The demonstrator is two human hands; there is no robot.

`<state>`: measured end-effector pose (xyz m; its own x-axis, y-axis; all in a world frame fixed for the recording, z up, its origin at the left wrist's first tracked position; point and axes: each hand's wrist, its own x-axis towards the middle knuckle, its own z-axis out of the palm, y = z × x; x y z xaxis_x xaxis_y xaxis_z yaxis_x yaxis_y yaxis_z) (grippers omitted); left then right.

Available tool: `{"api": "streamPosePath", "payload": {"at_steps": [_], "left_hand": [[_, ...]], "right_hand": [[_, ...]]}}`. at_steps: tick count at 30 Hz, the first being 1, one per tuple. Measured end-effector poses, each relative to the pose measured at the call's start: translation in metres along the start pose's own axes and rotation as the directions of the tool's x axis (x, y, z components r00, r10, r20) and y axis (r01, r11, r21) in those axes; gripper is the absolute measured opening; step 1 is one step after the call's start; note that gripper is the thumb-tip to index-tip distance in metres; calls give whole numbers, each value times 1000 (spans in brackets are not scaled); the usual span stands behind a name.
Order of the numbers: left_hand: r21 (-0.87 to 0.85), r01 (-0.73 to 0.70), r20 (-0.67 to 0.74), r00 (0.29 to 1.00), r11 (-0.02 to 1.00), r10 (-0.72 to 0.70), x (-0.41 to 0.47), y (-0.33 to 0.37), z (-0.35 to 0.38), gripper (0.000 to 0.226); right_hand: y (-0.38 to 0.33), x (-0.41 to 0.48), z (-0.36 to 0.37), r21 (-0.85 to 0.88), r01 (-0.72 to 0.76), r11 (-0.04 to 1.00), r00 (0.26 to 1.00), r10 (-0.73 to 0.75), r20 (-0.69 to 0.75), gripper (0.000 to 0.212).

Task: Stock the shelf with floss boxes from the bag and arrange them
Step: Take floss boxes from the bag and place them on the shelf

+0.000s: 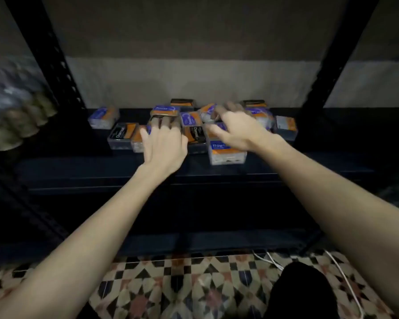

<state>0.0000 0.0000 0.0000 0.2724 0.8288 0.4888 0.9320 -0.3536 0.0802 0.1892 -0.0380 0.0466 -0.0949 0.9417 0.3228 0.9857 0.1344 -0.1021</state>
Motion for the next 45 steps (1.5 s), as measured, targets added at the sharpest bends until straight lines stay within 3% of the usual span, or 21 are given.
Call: {"api": "streamPosePath", "payload": {"at_steps": [3, 8, 11, 16, 21, 23, 26, 28, 30, 35, 37, 41, 43, 45], "left_hand": [[99, -19, 56, 998, 995, 14, -1, -2, 7, 38], [120, -19, 136, 991, 993, 3, -13, 2, 6, 42], [130, 13, 136, 990, 991, -30, -19, 4, 2, 40], [109, 110, 74, 990, 988, -119, -41, 2, -5, 37], [16, 239, 203, 950, 971, -237, -46, 7, -22, 46], [-53, 237, 146, 963, 970, -227, -55, 9, -28, 44], [-266, 146, -88, 981, 953, -175, -93, 22, -33, 37], [-366, 84, -207, 964, 927, -169, -132, 30, -26, 35], [-386, 47, -217, 966, 921, -140, -171, 32, -5, 37], [-344, -52, -30, 999, 938, 45, -224, 26, 94, 39], [-308, -91, 33, 994, 947, 106, -240, 27, 131, 38], [-229, -101, 212, 966, 968, 151, -272, 23, 192, 34], [-177, -99, 348, 924, 979, 157, -294, 20, 223, 31], [-122, -17, 504, 860, 992, 77, -319, 17, 250, 28]], "right_hand": [[4, -2, -4, -9, 20, 1000, 997, -19, 80, 57], [3, -30, 2, -44, 16, 999, 959, -3, 282, 68], [4, -39, 9, -95, -44, 994, 946, 72, 315, 66], [1, -47, 15, -41, -60, 997, 938, 71, 338, 54], [-12, -54, 5, -47, -107, 993, 928, 116, 353, 51], [-17, -59, 0, -29, -126, 992, 928, 128, 349, 60], [-25, -70, -9, 8, -160, 987, 909, 145, 390, 73], [-30, -83, -14, 73, -221, 973, 845, 154, 512, 61], [-33, -102, -8, 77, -281, 957, 727, 160, 668, 47], [-22, -133, 74, -104, -303, 947, 490, 249, 836, 51], [-18, -144, 120, -161, -322, 933, 446, 299, 844, 47], [-16, -174, 210, -189, -350, 918, 509, 356, 784, 68], [-20, -195, 252, -168, -399, 902, 497, 366, 786, 80], [-24, -220, 287, -149, -457, 877, 488, 387, 783, 80]]}}
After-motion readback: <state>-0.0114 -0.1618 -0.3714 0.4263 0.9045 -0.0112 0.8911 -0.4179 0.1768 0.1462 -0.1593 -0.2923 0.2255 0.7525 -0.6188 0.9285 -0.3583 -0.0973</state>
